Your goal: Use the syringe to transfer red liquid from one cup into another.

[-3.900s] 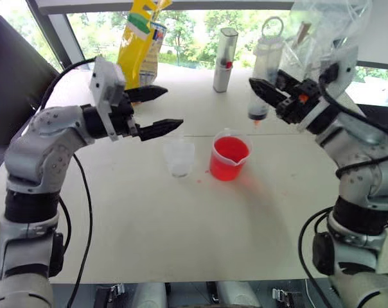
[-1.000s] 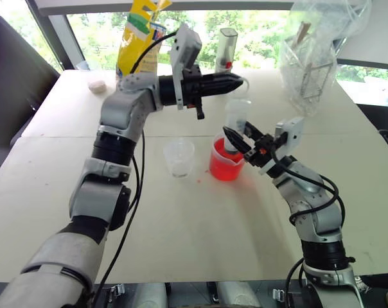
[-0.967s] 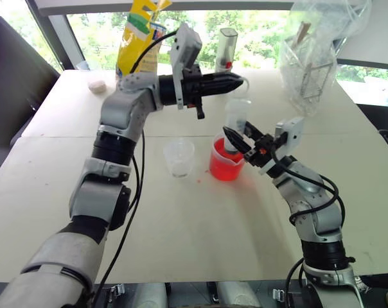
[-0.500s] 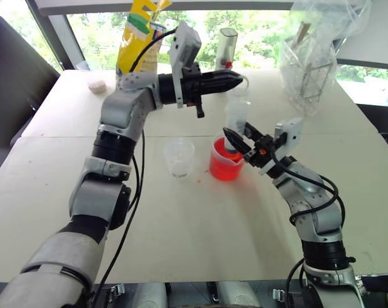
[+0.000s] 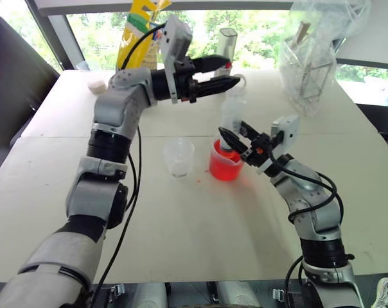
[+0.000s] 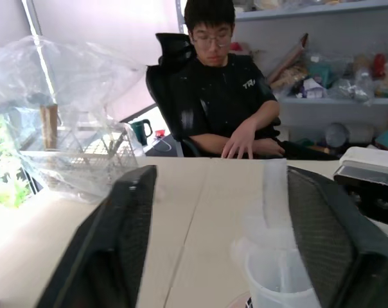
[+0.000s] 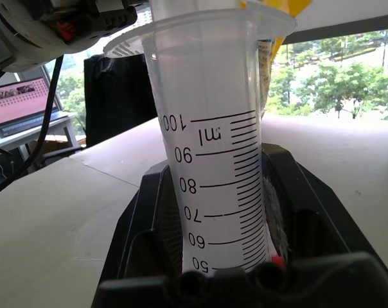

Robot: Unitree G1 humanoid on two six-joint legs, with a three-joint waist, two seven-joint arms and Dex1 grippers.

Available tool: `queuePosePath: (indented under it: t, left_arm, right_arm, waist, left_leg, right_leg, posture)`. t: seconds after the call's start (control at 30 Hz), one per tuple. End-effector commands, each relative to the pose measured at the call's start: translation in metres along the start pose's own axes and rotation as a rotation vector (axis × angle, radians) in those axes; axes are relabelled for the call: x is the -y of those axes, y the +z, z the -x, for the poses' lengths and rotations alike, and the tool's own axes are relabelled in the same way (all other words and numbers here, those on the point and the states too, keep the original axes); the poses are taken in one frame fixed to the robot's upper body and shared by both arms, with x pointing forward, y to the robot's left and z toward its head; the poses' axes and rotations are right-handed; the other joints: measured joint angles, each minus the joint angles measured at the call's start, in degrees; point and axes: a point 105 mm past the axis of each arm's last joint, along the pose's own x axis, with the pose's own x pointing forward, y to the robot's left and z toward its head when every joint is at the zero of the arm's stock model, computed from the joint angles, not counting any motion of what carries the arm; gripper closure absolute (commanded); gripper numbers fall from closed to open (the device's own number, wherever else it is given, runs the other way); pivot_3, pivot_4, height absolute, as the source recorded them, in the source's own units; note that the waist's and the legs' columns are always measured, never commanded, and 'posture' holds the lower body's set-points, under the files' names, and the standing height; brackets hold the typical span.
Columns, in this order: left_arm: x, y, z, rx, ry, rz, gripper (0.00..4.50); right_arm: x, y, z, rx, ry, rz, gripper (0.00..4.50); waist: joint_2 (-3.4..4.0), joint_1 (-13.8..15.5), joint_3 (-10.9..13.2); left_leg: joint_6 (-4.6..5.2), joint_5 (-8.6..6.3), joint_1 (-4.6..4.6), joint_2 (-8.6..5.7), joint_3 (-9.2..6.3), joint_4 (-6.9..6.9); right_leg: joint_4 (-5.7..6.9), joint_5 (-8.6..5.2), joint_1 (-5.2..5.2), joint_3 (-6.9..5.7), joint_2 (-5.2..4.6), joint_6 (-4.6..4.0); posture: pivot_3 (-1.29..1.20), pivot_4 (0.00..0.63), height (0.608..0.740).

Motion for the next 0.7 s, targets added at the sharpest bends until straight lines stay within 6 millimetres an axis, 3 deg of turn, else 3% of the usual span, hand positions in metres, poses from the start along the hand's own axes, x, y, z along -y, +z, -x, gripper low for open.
queuePosePath:
  t: [0.03, 0.17, 0.33, 0.5, 0.7]
  left_arm:
    - [0.005, 0.024, 0.004, 0.068, -0.009, -0.07, 0.02]
    - [-0.004, 0.035, 0.017, 0.116, 0.063, -0.054, 0.02]
    - [-0.008, 0.045, 0.051, 0.13, 0.157, -0.055, 0.02]
    - [-0.009, 0.046, 0.087, 0.076, 0.256, -0.075, 0.02]
    - [-0.007, 0.051, 0.11, 0.031, 0.327, -0.099, 0.02]
  right_arm:
    - [-0.001, 0.02, -0.004, 0.06, 0.013, 0.035, 3.15]
    - [0.001, 0.022, -0.005, 0.061, 0.01, 0.044, 3.15]
    - [0.002, 0.023, -0.006, 0.063, 0.012, 0.052, 3.15]
    - [-0.006, 0.054, -0.017, 0.137, 0.079, 0.085, 3.15]
    - [-0.029, 0.083, -0.043, 0.222, 0.234, 0.079, 3.15]
  waist:
    - [0.0, 0.1, 0.0]
    - [0.0, 0.0, 0.0]
    - [0.0, -0.3, 0.0]
    - [0.01, -0.2, 0.0]
    - [0.01, 0.0, 0.0]
  left_leg:
    - [0.0, 0.0, 0.0, 0.0, 0.01, 0.0]
    - [0.0, 0.0, 0.01, 0.0, 0.0, 0.02]
    - [0.0, 0.0, 0.12, 0.06, -0.06, -0.02]
    - [-0.03, 0.02, 0.17, 0.09, -0.04, 0.0]
    - [-0.03, 0.02, 0.17, 0.08, -0.05, 0.01]
  right_leg:
    - [0.0, 0.0, 0.0, 0.0, 0.0, 0.0]
    - [0.01, 0.0, 0.01, 0.02, -0.01, 0.0]
    - [0.07, 0.0, 0.0, 0.12, 0.05, 0.0]
    - [0.15, 0.0, 0.01, 0.13, 0.02, 0.0]
    - [0.14, 0.0, 0.05, 0.08, -0.03, -0.01]
  posture:
    - [0.0, 0.15, 0.74]
    - [0.0, 0.15, 0.74]
    - [0.0, 0.15, 0.74]
    - [0.0, 0.15, 0.74]
    - [0.0, 0.15, 0.74]
